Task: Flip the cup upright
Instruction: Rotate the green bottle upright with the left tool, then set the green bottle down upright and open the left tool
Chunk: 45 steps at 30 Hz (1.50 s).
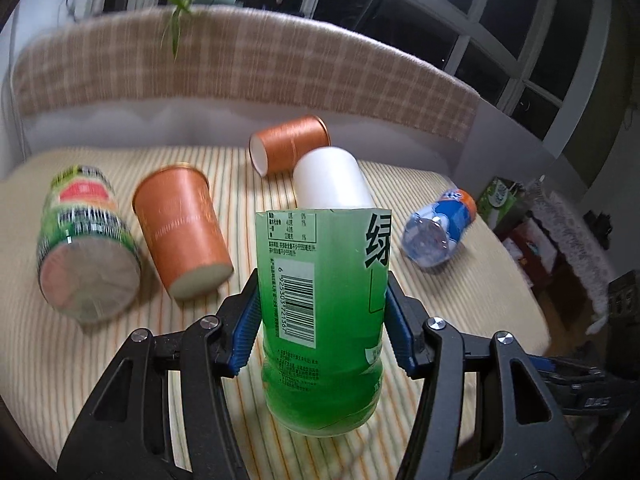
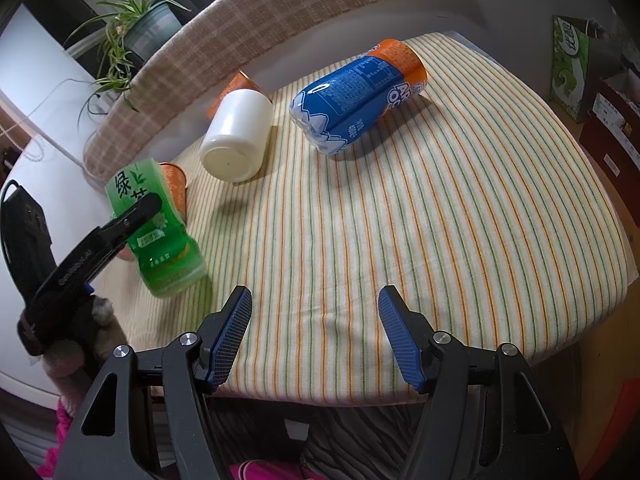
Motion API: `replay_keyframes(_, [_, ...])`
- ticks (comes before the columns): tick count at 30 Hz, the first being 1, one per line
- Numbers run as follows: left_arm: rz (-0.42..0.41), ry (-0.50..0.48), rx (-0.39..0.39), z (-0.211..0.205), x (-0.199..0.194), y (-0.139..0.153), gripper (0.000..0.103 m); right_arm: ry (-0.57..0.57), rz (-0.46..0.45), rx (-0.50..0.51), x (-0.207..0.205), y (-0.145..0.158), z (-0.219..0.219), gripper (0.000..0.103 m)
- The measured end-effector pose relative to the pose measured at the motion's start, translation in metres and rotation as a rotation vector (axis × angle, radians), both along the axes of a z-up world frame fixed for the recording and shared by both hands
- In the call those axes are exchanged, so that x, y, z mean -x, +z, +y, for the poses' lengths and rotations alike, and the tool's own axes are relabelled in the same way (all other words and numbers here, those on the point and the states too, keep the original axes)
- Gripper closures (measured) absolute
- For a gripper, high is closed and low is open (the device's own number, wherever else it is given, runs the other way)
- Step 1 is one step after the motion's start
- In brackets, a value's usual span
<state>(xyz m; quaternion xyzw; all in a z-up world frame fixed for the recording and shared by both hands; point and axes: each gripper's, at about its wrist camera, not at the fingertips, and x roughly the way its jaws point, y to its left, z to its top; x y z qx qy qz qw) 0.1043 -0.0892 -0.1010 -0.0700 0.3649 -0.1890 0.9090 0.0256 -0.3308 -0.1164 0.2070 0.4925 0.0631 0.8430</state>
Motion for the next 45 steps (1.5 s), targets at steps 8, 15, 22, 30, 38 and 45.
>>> replay_keyframes(8, [-0.127,0.017,-0.077,-0.011,0.007,-0.008,0.046,0.002,-0.005,0.009,0.004,0.000,0.000,0.038])
replay_keyframes(15, [-0.131,-0.002,-0.095,-0.010,0.022,-0.007,0.046,0.003,-0.018,0.014,0.002,0.002,0.002,0.038])
replay_keyframes(22, [-0.113,-0.003,-0.083,-0.005,0.030,-0.006,0.046,0.017,-0.019,0.018,0.001,0.003,0.009,0.038])
replay_keyframes(30, [-0.069,-0.020,-0.054,0.000,0.035,-0.009,0.044,0.022,-0.021,0.022,0.003,0.003,0.013,0.038])
replay_keyframes(38, [-0.030,-0.038,-0.040,0.001,0.040,-0.015,0.023,0.031,-0.026,0.029,0.004,0.004,0.017,0.038])
replay_keyframes(45, [0.016,-0.056,-0.054,0.003,0.041,-0.020,0.023,0.036,-0.034,0.030,0.005,0.005,0.019,0.038])
